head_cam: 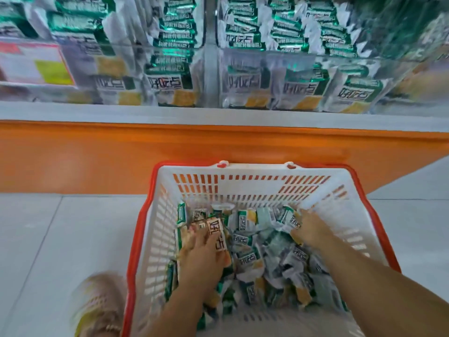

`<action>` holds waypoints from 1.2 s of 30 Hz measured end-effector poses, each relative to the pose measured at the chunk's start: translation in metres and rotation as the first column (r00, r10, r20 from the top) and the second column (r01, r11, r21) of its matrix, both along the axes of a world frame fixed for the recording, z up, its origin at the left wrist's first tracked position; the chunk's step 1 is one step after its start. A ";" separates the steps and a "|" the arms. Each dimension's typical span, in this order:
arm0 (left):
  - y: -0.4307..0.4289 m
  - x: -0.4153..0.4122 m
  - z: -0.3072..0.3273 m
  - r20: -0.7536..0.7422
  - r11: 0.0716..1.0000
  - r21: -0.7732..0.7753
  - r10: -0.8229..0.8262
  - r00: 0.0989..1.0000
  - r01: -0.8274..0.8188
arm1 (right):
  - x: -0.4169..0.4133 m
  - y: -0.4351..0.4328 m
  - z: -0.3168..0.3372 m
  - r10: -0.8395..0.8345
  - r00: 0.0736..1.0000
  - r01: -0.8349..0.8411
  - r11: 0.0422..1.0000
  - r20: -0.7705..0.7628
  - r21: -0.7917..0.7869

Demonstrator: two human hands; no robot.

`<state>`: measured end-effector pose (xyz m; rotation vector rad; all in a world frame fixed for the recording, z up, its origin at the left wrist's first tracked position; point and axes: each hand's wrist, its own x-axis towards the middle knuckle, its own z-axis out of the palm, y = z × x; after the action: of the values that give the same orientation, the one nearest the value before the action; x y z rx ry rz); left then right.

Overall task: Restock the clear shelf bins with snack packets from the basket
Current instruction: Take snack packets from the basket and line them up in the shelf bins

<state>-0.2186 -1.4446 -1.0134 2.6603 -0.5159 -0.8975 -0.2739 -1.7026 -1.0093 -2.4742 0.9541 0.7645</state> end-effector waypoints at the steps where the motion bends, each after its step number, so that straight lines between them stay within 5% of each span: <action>1: 0.000 0.000 0.000 0.008 1.000 0.001 -0.001 1.000 0.001 | 0.000 0.002 -0.006 0.014 0.999 -0.015 1.000 -0.029 -0.023; 7: -0.004 0.006 0.003 -0.043 0.999 0.033 -0.002 0.999 0.004 | -0.002 0.010 -0.011 0.060 0.994 -0.073 0.988 -0.094 -0.133; 12: -0.011 0.020 0.025 -0.274 0.990 0.097 -0.076 0.959 0.106 | 0.028 0.033 0.053 0.167 0.973 -0.131 0.967 -0.160 0.217; 16: -0.012 0.037 0.083 -0.423 0.976 -0.199 -0.008 0.906 -0.084 | 0.058 0.065 0.126 0.397 0.913 -0.356 0.888 -0.095 0.291; 21: 0.013 0.052 0.176 -0.528 0.796 -0.534 -0.049 0.848 -0.286 | 0.061 0.103 0.209 0.567 0.822 -0.570 0.813 0.060 0.121; 30: 0.038 0.064 0.295 -0.066 0.745 -0.667 -0.062 0.996 0.002 | 0.057 0.139 0.325 0.543 0.691 -0.566 0.817 0.477 -0.110; 36: 0.056 0.085 0.342 0.271 0.798 -0.587 0.036 0.962 0.136 | 0.080 0.151 0.354 0.477 0.549 -0.549 0.825 0.687 -0.134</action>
<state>-0.1341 -1.3890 -0.6717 2.1764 -0.7873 -0.2900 -0.1943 -1.5517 -0.6558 -2.6185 -0.1166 -0.0517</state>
